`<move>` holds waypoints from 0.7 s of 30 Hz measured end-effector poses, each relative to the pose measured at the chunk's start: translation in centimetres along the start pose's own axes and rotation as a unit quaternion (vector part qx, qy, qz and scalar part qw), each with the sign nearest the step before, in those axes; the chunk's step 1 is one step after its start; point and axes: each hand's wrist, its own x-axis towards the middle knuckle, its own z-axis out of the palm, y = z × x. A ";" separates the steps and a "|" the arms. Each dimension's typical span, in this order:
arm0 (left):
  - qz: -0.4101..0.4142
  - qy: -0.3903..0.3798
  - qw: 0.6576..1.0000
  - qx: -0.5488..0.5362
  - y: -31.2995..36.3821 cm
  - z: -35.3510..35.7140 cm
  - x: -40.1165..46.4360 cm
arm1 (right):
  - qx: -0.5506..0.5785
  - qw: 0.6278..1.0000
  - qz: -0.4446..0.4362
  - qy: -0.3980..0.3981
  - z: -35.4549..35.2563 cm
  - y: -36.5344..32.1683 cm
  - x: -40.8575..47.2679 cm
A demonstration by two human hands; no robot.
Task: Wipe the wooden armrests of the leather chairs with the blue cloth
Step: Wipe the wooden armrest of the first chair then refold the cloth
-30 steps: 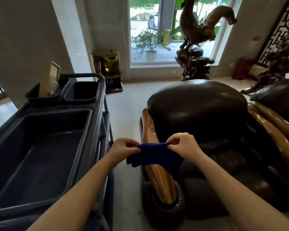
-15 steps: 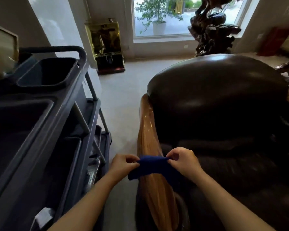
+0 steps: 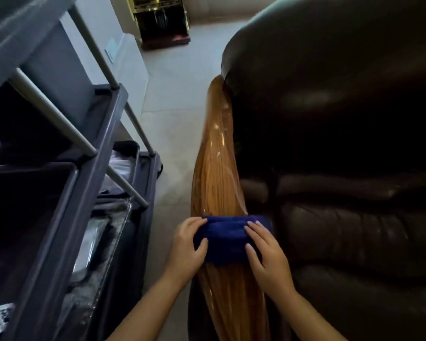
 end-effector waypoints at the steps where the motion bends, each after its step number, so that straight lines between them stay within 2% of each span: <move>1: -0.004 0.013 1.000 0.001 -0.2 0.9 -0.3 | 0.030 1.000 0.007 0.001 0.5 0.4 -0.3; 5: -0.014 0.071 0.994 0.078 -0.1 3.7 -0.5 | 0.042 0.994 0.063 0.075 1.8 0.1 0.6; 8: -0.005 0.064 0.988 0.138 0.6 6.3 0.6 | -0.026 0.993 0.099 0.061 2.9 0.0 2.8; 14: -0.025 0.111 0.973 0.203 0.0 8.9 1.7 | -0.028 0.992 0.087 0.092 4.7 1.0 4.2; 21: -0.049 0.114 0.966 0.227 0.9 8.3 4.4 | -0.005 0.996 0.054 0.071 4.1 0.6 7.6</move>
